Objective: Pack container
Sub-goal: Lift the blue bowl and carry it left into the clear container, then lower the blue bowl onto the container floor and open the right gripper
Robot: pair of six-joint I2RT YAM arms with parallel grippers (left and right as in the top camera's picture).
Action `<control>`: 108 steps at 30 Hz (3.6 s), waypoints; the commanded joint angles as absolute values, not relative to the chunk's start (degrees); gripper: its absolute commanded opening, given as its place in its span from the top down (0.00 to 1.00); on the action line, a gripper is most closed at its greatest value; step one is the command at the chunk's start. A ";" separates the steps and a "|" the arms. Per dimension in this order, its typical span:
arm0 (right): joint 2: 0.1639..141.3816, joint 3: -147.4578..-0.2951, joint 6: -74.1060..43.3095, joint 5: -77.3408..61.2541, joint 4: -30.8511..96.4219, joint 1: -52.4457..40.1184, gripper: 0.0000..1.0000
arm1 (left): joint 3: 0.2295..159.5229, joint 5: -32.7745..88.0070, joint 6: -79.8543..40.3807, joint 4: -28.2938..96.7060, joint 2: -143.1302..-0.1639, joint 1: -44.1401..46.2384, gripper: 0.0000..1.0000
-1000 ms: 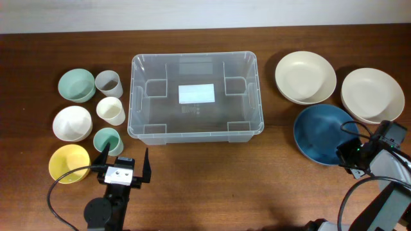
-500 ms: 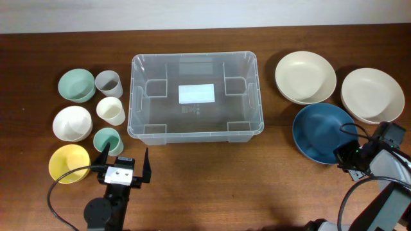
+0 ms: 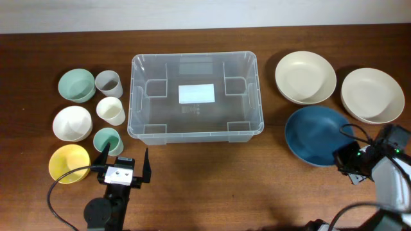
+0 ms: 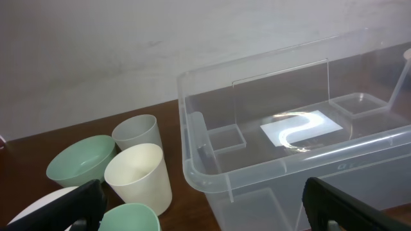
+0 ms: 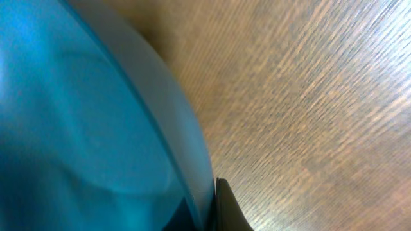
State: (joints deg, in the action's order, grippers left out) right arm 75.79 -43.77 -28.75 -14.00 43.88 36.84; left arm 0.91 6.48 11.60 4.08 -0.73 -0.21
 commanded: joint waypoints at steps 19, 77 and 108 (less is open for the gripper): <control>53.78 -54.46 -47.72 -36.23 14.68 23.03 0.96 | 0.56 6.68 12.51 4.10 -0.34 -0.54 0.00; 113.65 -81.65 -45.52 -4.67 21.02 -30.00 0.96 | 0.56 6.66 12.51 4.10 -0.34 -0.56 0.00; 114.93 -81.54 -45.52 -7.11 24.71 -31.31 0.96 | 0.56 6.68 12.51 4.10 -0.34 -0.54 0.00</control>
State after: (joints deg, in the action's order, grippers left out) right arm 114.63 -80.27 -45.06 -5.72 24.95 -30.76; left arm 0.91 6.48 11.60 4.05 -0.73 -0.21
